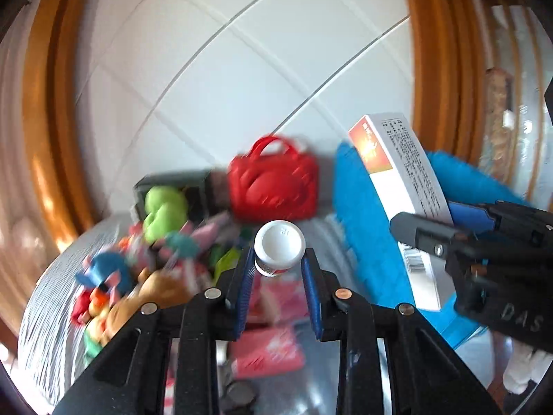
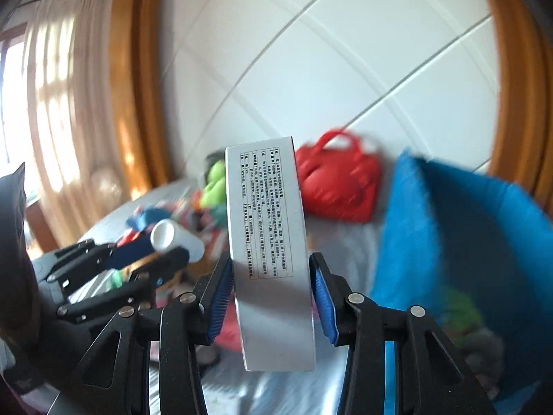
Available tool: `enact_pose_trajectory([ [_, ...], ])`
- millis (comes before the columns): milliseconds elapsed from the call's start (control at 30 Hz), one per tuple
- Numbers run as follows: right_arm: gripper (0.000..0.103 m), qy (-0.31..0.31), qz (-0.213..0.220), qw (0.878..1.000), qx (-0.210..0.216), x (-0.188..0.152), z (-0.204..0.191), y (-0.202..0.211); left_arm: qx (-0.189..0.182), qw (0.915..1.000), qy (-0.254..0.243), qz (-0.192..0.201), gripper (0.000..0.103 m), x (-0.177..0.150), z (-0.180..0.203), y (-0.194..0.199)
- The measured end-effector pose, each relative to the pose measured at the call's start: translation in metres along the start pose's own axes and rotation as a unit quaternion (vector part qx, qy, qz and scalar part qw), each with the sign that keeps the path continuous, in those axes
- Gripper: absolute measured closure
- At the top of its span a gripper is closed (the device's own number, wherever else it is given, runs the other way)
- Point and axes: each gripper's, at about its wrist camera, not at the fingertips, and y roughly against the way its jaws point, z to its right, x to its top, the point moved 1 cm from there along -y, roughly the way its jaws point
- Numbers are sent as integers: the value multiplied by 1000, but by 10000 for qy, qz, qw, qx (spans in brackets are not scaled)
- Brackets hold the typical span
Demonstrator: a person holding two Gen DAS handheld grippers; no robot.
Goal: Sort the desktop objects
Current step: 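Carry the white bottle and white box over the blue crate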
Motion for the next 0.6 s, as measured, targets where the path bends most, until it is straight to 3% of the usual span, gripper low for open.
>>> enact_pose_trajectory([
  [200,60,-177,185,9946,-1008,18,72,29,-551,9969,-346,435,76,46,67,-2],
  [400,60,-148,-274,9756,-2172,5,164,43,-1090,9920,-616,153,76,74,149,-29],
  [600,60,-271,-936,9582,-2690,-31,252,35,-1332,9848,-1007,-483,76,77,233,-66],
])
